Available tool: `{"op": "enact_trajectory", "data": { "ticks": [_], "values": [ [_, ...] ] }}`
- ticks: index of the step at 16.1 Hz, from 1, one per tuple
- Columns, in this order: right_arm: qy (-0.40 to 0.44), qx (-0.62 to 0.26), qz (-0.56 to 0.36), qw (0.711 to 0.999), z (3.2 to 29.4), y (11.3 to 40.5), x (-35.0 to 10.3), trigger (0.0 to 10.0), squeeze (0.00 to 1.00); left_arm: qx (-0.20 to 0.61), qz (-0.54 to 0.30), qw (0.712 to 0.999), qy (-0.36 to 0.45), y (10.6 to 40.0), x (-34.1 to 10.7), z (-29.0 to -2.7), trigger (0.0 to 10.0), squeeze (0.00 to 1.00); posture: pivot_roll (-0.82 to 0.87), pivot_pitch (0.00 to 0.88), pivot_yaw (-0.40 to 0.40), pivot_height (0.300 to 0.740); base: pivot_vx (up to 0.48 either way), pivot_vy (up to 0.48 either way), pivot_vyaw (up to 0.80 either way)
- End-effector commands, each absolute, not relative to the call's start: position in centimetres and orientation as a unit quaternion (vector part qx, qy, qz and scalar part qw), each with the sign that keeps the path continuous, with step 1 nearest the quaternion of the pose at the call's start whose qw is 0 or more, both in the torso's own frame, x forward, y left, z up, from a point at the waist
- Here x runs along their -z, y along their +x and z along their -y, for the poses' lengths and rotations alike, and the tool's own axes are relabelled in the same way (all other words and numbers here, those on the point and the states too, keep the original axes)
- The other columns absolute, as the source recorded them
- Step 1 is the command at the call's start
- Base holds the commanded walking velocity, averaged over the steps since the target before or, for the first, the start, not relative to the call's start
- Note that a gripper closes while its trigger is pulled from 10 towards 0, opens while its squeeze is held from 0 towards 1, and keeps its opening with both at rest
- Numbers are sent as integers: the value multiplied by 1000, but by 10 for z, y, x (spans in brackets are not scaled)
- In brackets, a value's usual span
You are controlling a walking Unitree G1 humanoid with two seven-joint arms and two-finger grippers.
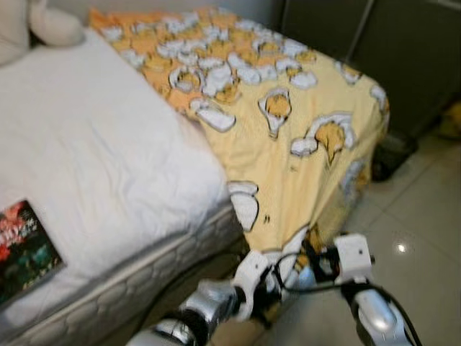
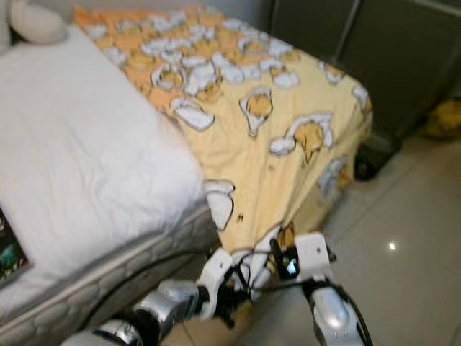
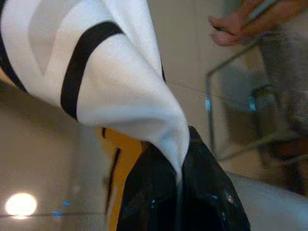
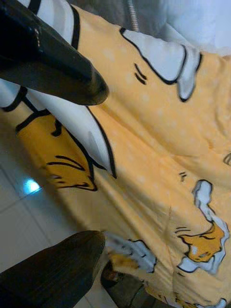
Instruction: Clean up the room
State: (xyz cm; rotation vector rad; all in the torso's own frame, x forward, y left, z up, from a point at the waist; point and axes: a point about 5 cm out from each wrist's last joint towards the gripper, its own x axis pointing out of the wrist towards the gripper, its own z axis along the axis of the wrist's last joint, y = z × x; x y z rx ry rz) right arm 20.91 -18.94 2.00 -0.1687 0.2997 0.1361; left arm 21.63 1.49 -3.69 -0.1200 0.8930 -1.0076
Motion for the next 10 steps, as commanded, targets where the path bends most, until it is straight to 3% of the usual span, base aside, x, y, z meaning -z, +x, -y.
{"op": "enact_trajectory", "data": {
  "ticks": [1, 4, 6, 7, 8, 10],
  "values": [
    [-95, -74, -153, 981, 193, 208, -22, 10000, 0, 528, -447, 711, -125, 184, 28, 41, 10000, 0, -143, 0, -24, 720, 0, 0, 0],
    [-100, -81, -160, 979, 196, 203, -22, 10000, 0, 576, -435, 676, -148, 174, 19, 60, 10000, 0, -153, 0, -34, 720, 0, 0, 0],
    [-104, -88, -172, 976, 201, 200, -19, 10000, 0, 717, -331, 614, 20, 163, 9, 73, 10000, 0, -157, 0, -45, 720, 0, 0, 0],
    [-105, -92, -176, 974, 201, 199, -19, 10000, 0, 745, -294, 596, 54, 160, 5, 77, 10000, 0, -157, 0, -45, 720, 0, 0, 0],
    [-105, -96, -179, 973, 201, 199, -18, 10000, 0, 755, -274, 596, 23, 159, -4, 86, 10000, 0, -158, 0, -46, 720, 0, 0, 0],
    [-105, -101, -180, 973, 201, 201, -19, 10000, 0, 766, -233, 598, 38, 159, -13, 96, 10000, 0, -160, 0, -45, 720, 0, 0, 0]
  ]
}}
